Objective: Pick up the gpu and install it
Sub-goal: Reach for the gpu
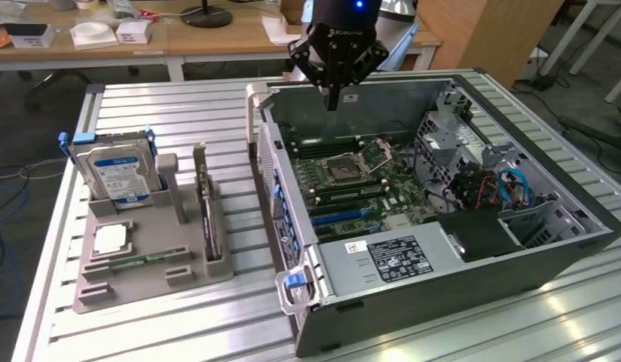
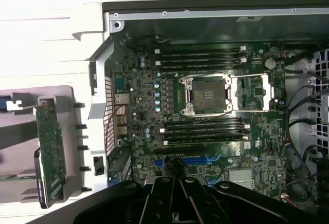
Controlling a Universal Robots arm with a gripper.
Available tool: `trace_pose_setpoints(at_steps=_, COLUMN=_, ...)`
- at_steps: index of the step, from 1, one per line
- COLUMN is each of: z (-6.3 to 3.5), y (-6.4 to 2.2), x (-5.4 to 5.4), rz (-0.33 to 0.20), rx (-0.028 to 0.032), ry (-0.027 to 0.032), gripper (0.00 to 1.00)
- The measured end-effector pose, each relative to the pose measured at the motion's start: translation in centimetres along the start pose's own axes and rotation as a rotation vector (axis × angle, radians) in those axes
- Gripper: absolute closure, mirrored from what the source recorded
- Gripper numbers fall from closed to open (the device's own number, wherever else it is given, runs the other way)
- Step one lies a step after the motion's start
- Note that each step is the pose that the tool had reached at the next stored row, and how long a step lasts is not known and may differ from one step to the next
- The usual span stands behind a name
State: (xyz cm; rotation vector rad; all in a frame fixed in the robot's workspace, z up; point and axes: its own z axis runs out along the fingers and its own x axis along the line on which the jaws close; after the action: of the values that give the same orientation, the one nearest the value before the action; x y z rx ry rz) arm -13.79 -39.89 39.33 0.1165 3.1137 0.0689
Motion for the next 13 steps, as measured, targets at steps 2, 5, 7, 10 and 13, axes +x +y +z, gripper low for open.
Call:
trace_pose_setpoints(at_steps=2, z=-0.01, y=-0.02, x=0.2, rz=0.000, rx=0.0001, ry=0.0000, gripper=0.90)
trace_pose_setpoints(at_steps=5, z=-0.01, y=-0.05, x=0.6, rz=0.000, rx=-0.0001, ry=0.0000, gripper=0.90)
trace_pose_setpoints(at_steps=7, z=-0.02, y=-0.06, x=0.8, rz=0.000, rx=0.0000, ry=0.0000, gripper=0.90)
trace_pose_setpoints(at_steps=10, z=-0.02, y=-0.09, x=1.1, rz=0.000, rx=0.0000, ry=0.0000, gripper=0.90)
trace_pose_setpoints(at_steps=13, z=-0.03, y=-0.11, x=1.4, rz=0.000, rx=0.0000, ry=0.0000, gripper=0.90)
